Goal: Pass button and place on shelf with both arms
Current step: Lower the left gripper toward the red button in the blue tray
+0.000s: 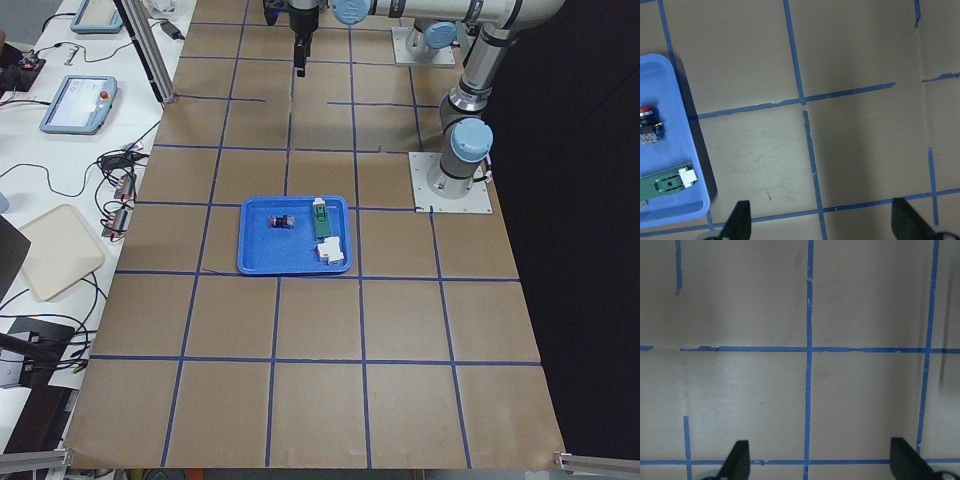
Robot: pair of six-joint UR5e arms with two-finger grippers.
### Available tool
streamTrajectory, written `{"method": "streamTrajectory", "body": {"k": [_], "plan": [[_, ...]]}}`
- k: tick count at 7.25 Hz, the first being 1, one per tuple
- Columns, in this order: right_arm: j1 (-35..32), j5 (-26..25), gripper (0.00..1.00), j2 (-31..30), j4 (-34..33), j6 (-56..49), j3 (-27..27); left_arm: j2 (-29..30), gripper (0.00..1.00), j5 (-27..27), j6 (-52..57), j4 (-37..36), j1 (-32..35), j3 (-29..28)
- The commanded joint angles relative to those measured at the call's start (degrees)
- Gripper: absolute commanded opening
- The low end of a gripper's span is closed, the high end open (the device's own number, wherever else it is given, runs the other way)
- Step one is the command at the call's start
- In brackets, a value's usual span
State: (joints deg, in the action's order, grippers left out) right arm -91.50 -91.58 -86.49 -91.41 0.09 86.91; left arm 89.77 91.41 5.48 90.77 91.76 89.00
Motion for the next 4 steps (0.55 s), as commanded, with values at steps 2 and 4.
{"method": "streamTrajectory", "body": {"k": [2, 4], "plan": [[-0.08, 0.08, 1.0, 0.0, 0.01, 0.0, 0.02, 0.22, 1.0, 0.08, 2.33, 1.26, -2.61, 2.56], [-0.08, 0.08, 1.0, 0.0, 0.01, 0.0, 0.02, 1.28, 1.0, -0.01, 6.95, -1.71, -11.81, 7.04]]}}
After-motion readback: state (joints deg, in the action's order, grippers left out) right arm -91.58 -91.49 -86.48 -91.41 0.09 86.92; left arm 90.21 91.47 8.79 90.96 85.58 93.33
